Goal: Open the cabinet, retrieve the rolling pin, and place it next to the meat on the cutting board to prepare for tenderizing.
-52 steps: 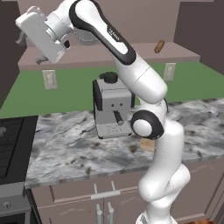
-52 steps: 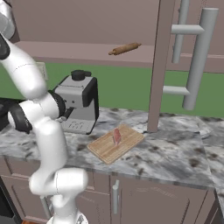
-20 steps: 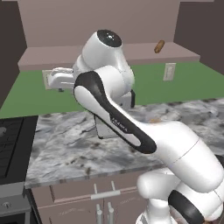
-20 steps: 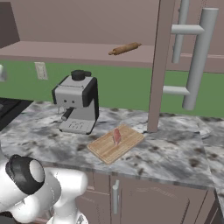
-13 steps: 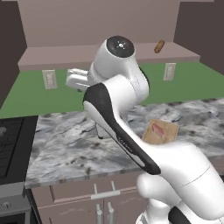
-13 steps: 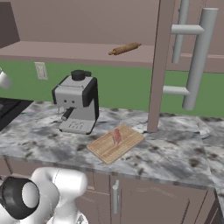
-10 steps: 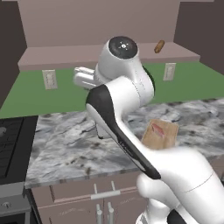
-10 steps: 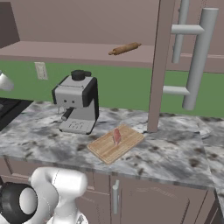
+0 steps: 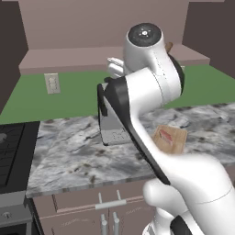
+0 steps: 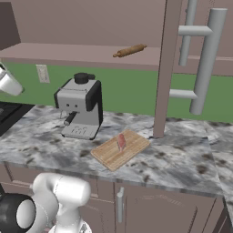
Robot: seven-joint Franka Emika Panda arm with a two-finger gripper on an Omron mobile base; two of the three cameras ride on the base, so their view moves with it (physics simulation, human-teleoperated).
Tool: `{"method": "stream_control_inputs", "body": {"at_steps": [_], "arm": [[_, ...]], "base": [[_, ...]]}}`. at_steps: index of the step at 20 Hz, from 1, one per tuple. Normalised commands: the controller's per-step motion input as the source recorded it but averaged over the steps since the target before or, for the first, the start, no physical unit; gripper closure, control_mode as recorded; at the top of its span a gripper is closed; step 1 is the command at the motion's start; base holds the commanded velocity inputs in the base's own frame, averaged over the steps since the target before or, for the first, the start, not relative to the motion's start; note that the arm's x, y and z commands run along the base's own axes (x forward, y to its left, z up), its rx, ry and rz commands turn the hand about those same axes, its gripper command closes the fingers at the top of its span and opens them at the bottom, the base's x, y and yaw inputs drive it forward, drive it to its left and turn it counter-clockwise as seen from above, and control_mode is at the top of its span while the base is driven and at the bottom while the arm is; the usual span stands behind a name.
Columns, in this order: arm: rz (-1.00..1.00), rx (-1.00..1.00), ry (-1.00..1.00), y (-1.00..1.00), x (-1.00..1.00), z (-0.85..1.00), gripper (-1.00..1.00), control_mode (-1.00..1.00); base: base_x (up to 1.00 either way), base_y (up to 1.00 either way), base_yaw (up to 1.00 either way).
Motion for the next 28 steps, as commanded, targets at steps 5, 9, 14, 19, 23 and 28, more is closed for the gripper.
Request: {"method": "stream_control_inputs", "body": {"at_steps": [5, 9, 14, 19, 23, 28], "arm": [[-0.23, -0.01, 0.0, -0.84, -0.11, 0.14, -1.0, -1.0], [-0.22, -0.04, -0.01, -0.78, -0.08, 0.12, -1.0, -1.0], [-0.15, -0.05, -0.03, -0.73, -0.02, 0.19, -1.0, -1.0], [-0.04, -0.05, -0.03, -0.67, 0.0, 0.23, -1.0, -1.0], [0.0, -0.03, 0.0, -0.59, 0.0, 0.22, -1.0, -1.0], [-0.01, -0.01, 0.03, -0.5, 0.2, 0.06, -1.0, -1.0]], "base": [[0.0, 0.0, 0.0], [0.0, 0.0, 0.0], [0.0, 0.0, 0.0], [0.0, 0.0, 0.0], [0.0, 0.0, 0.0], [0.0, 0.0, 0.0]]}}
